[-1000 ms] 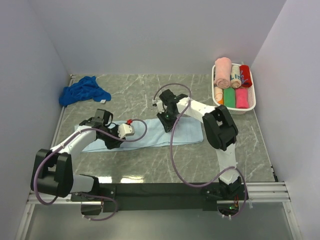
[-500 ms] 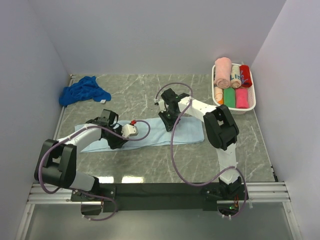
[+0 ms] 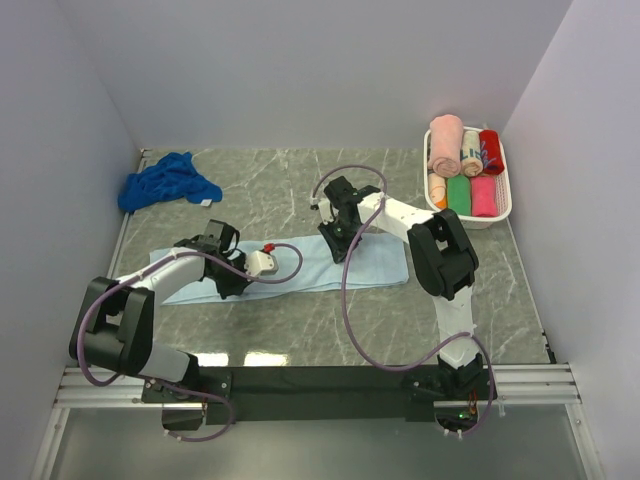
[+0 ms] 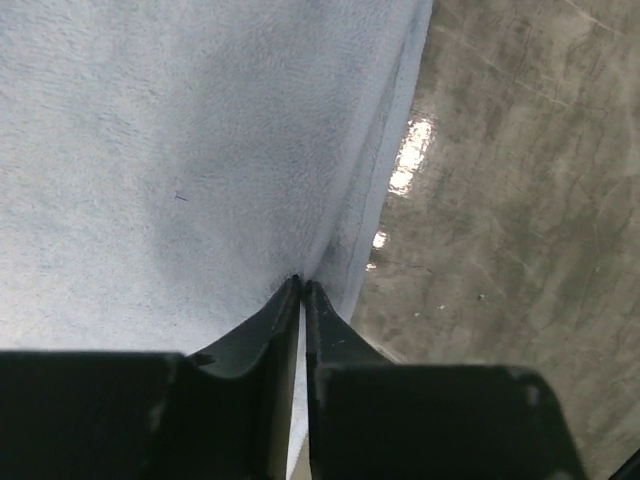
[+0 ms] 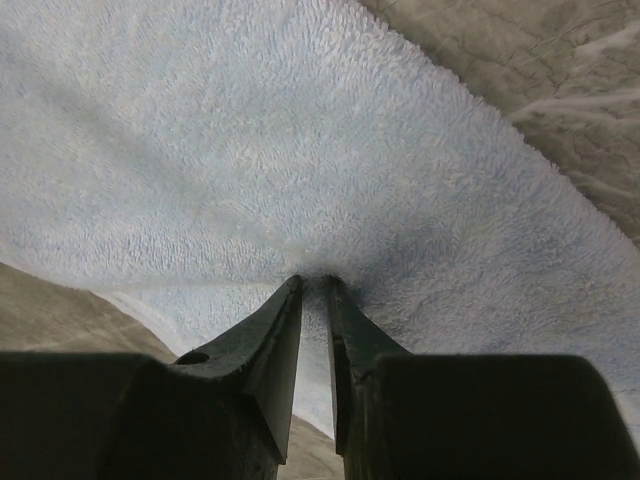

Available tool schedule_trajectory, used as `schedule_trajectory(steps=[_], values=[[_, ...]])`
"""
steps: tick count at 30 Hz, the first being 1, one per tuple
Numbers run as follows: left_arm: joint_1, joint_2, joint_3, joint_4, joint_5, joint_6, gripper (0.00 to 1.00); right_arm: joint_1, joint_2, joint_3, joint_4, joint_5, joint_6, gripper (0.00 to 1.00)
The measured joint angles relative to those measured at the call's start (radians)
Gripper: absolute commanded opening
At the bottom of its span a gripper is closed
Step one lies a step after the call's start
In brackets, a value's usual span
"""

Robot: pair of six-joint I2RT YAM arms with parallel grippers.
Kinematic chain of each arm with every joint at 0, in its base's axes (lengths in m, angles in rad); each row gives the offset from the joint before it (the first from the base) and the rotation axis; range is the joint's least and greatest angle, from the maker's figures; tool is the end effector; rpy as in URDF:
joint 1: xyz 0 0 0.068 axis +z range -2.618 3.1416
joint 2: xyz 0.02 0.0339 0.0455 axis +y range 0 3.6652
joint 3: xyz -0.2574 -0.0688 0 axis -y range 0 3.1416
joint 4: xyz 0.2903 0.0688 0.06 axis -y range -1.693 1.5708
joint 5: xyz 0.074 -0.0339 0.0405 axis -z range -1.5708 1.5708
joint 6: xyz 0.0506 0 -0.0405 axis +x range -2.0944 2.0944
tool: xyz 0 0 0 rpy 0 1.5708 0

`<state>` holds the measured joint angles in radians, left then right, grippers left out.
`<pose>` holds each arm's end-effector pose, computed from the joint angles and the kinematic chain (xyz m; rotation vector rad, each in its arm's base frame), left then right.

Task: Roll the towels
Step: Fold the towel

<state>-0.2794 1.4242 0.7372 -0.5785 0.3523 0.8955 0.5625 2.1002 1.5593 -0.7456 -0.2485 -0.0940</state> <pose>0.2657 -0.0944 0.1145 1.5737 2.2286 -0.3354 0.3861 0.2581 0.1195 -0.9805 2.7189 0.4471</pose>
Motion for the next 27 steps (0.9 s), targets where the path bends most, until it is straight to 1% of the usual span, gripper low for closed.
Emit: schedule_trajectory(steps=[1,4,8,14,19,23,27], values=[[0.0,0.0,0.0,-0.004,0.0,0.0,0.06,0.0,0.0,0.0,0.0,0.0,0.0,0.24],[0.0,0.0,0.002,-0.017,0.0,0.0,0.01,0.0,0.0,0.0,0.0,0.0,0.0,0.24],[0.0,-0.011,0.018,-0.05,0.002,0.001,0.01,0.0,0.0,0.0,-0.002,0.0,-0.003,0.23],[0.0,-0.087,0.045,-0.112,0.015,0.006,0.01,0.0,0.0,0.0,-0.006,0.0,-0.005,0.23],[0.0,-0.113,0.07,-0.161,0.03,0.023,0.0,0.0,0.0,0.0,-0.009,0.0,-0.005,0.23],[0.0,-0.111,0.068,-0.185,0.034,0.041,0.01,0.0,0.0,0.0,-0.011,0.0,-0.008,0.23],[0.0,-0.056,0.043,-0.161,0.034,0.044,0.01,0.0,0.0,0.0,-0.018,0.0,-0.012,0.23]])
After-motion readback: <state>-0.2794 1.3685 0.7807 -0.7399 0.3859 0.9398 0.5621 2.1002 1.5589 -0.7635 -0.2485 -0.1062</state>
